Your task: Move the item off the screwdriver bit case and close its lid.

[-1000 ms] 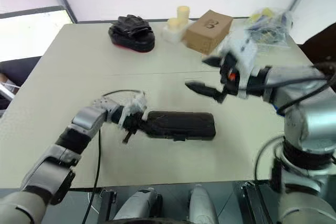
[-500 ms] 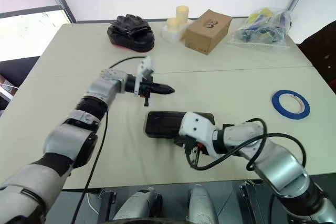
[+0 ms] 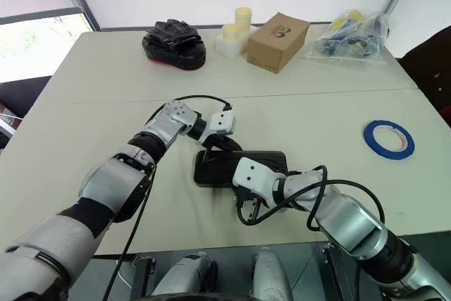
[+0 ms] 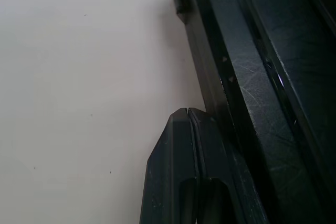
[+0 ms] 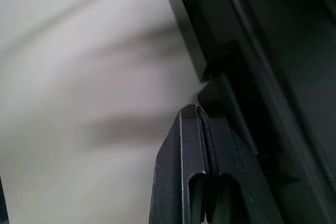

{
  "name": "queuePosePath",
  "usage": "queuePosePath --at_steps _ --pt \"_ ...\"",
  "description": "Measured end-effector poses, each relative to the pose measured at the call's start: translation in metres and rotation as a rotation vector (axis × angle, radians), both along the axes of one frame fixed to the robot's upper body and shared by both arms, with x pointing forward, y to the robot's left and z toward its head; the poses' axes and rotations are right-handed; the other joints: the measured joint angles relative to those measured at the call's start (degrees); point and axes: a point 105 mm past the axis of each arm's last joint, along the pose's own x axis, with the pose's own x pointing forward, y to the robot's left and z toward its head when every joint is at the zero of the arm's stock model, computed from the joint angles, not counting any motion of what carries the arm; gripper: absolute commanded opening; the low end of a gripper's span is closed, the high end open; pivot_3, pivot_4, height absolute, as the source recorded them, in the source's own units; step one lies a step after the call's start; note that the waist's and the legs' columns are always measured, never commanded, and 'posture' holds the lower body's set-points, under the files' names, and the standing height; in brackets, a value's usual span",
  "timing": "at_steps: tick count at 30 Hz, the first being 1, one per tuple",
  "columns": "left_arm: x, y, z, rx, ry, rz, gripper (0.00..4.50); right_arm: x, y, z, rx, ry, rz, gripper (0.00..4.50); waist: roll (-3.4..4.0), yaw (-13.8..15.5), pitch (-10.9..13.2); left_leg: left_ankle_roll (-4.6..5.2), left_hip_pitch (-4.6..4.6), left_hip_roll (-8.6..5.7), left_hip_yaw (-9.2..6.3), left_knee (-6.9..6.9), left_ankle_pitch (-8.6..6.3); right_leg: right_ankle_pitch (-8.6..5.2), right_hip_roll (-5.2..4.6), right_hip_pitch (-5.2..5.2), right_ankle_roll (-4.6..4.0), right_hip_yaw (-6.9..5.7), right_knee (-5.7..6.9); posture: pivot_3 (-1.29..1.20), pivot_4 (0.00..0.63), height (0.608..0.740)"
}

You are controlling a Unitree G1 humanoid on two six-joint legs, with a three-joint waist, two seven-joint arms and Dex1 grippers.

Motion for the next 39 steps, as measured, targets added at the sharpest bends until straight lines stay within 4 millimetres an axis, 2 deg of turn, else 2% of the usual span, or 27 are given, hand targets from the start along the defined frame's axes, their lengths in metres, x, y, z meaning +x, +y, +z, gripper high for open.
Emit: queuePosePath --at_steps 12,17,20,28,31,33,36,37,38,39 --pt "-0.003 0.002 -0.005 0.003 -0.034 -0.021 0.0 0.003 0.006 -0.002 0.01 0.022 -0.006 0.02 -0.14 -0.13 -0.15 0.0 0.1 0.06 -0.04 -0.02 0.0 0.0 0.05 0.07 0.0 0.0 0.01 0.0 0.15 0.74" --pt "-0.007 0.011 -0.008 -0.064 0.085 0.028 0.0 0.003 0.009 -0.003 -0.006 0.03 -0.002 0.02 -0.2 -0.44 -0.44 0.0 0.17 0.13 -0.04 -0.03 0.0 0.0 0.12 0.07 0.0 0.01 0.01 0.0 0.15 0.74" --pt "-0.011 0.021 -0.019 -0.065 0.139 0.06 0.0 0.0 0.009 -0.004 -0.061 0.002 0.038 0.02 -0.18 -0.4 -0.75 0.0 0.2 0.12 -0.05 -0.04 0.0 0.0 0.12 0.07 0.0 0.01 0.0 0.0 0.15 0.74" --pt "-0.011 0.024 -0.019 -0.067 0.125 0.064 0.0 0.001 0.012 -0.003 -0.075 -0.005 0.048 0.02 -0.25 -0.33 -0.83 -0.01 0.2 0.14 -0.09 -0.06 -0.01 0.0 0.14 0.15 0.0 0.01 -0.03 0.0 0.15 0.74" --pt "-0.008 0.019 -0.016 -0.082 0.08 0.061 0.0 0.001 0.009 -0.001 -0.065 0.023 0.01 0.02 -0.23 -0.03 -0.86 -0.01 0.2 0.1 -0.08 0.0 -0.01 0.0 0.11 0.22 0.0 0.03 -0.03 0.0 0.15 0.74" --pt "-0.004 0.01 -0.012 -0.135 0.057 0.088 0.0 -0.001 -0.002 0.013 -0.024 0.022 -0.039 0.02 -0.2 1.22 -0.84 0.02 0.16 -0.05 -0.14 0.1 -0.02 0.0 0.01 0.25 0.0 0.02 -0.04 0.0 0.15 0.74" --pt "0.008 0.015 -0.007 -0.203 0.057 0.192 0.0 -0.015 -0.007 0.065 0.105 -0.074 -0.011 0.02 -0.28 1.63 -0.79 0.05 0.11 -0.14 -0.21 0.19 -0.03 0.01 -0.07 0.32 0.01 0.0 -0.07 0.0 0.15 0.74" --pt "0.015 0.023 -0.003 -0.229 0.062 0.248 0.0 -0.021 -0.01 0.081 0.147 -0.09 0.005 0.02 -0.38 1.43 -0.73 0.05 0.11 -0.13 -0.21 0.18 -0.03 0.01 -0.06 0.32 0.01 0.0 -0.06 0.0 0.15 0.74" --pt "0.026 0.04 0.006 -0.272 0.062 0.335 0.0 -0.026 -0.016 0.101 0.191 -0.122 0.005 0.02 -0.47 1.14 -0.65 0.05 0.11 -0.05 -0.19 0.15 -0.03 0.01 0.0 0.27 0.01 0.0 -0.05 0.0 0.15 0.74" --pt "0.032 0.049 0.013 -0.297 0.057 0.378 0.0 -0.025 -0.02 0.11 0.209 -0.143 -0.007 0.02 -0.48 0.97 -0.65 0.05 0.11 0.02 -0.16 0.11 -0.03 0.01 0.04 0.24 0.01 0.0 -0.04 0.0 0.15 0.74"
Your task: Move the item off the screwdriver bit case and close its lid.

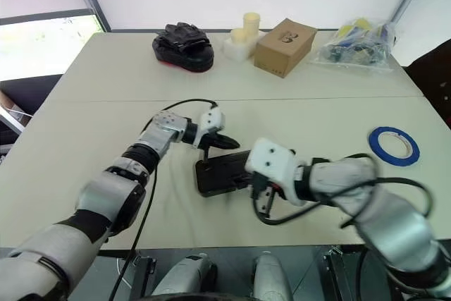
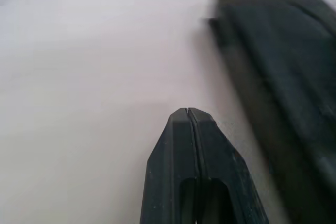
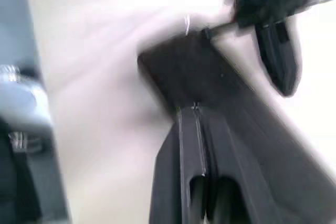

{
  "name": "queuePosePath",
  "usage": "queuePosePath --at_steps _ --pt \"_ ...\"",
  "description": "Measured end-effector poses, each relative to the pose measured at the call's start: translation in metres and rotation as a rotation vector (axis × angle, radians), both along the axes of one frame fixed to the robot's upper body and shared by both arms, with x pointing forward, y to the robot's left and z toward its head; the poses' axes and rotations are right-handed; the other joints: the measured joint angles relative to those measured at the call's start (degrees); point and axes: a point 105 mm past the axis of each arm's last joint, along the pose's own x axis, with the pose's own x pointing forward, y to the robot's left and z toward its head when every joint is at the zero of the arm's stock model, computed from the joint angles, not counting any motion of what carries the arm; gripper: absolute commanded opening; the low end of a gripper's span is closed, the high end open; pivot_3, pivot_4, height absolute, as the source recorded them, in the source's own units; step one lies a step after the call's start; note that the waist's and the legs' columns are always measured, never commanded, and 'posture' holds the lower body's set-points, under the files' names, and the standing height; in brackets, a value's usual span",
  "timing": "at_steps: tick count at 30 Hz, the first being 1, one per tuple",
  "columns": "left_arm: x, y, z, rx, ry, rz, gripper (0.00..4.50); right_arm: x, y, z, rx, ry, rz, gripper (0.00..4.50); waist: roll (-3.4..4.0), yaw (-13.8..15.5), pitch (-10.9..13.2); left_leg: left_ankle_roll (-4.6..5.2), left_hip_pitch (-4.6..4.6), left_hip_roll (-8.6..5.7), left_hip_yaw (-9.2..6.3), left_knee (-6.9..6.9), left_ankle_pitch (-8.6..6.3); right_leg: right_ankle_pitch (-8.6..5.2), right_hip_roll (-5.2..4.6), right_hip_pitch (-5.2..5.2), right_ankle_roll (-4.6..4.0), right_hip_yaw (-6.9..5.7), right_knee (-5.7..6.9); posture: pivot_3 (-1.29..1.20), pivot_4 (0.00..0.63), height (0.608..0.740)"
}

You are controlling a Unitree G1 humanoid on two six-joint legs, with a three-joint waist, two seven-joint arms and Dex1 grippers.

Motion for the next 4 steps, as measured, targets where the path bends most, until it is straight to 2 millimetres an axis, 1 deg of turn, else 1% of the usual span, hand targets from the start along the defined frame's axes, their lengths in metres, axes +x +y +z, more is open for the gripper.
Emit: queuePosePath --at_steps 2,4 --pt "0.013 0.022 0.024 -0.092 -0.013 0.103 0.0 0.005 -0.011 0.024 0.078 -0.044 -0.049 0.02 0.02 -0.13 0.01 0.0 0.0 0.02 0.03 -0.07 0.0 0.0 -0.01 -0.12 0.0 0.01 0.1 0.0 0.15 0.74" --pt "0.02 0.044 0.045 -0.164 -0.033 0.176 0.0 0.011 -0.025 0.039 0.156 -0.07 -0.12 0.02 0.02 -0.11 0.01 0.0 0.0 0.03 0.02 -0.11 0.0 0.0 -0.02 -0.16 0.0 0.01 0.2 0.0 0.15 0.74"
